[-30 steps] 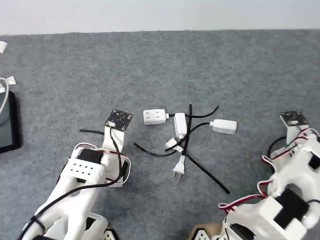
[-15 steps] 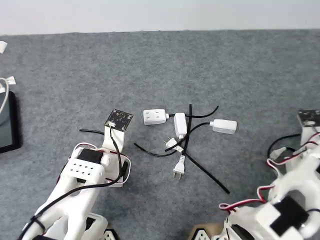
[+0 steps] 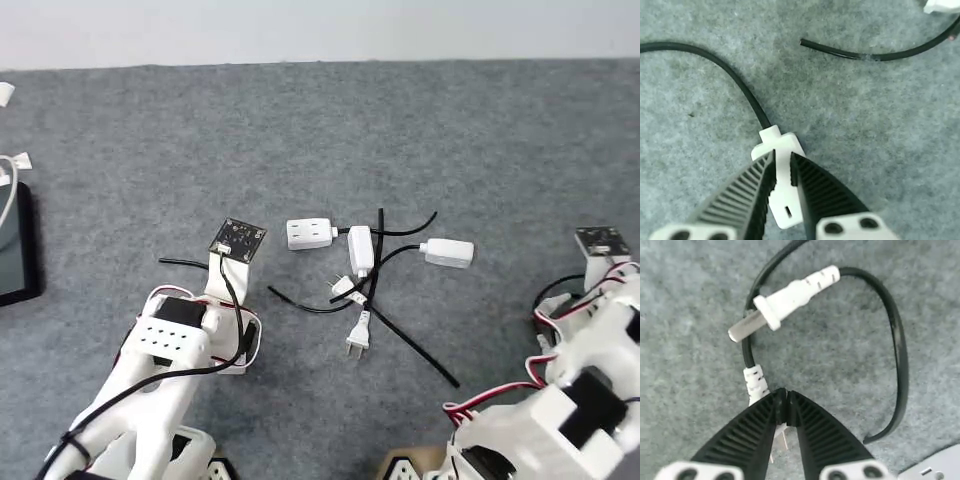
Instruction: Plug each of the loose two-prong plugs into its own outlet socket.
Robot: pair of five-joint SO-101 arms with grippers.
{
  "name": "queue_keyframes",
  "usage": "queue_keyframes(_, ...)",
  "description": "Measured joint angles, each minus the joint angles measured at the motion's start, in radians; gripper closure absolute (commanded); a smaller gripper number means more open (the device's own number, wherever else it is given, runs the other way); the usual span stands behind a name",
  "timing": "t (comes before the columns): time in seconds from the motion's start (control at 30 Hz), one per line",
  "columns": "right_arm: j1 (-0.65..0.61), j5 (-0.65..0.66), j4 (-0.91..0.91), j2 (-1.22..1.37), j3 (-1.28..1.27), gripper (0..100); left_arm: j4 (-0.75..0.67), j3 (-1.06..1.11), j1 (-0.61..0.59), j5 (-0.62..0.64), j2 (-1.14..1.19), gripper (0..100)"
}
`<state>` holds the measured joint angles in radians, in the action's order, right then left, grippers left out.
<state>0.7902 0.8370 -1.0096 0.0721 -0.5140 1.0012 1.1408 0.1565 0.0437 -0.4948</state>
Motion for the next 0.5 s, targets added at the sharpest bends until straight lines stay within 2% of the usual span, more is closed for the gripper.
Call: queue_keyframes(0.5, -0.089, -0.078, -0.037, -0.052, -0.006, 98.9, 0.0, 0.0, 0.0, 0.0, 0.0, 99)
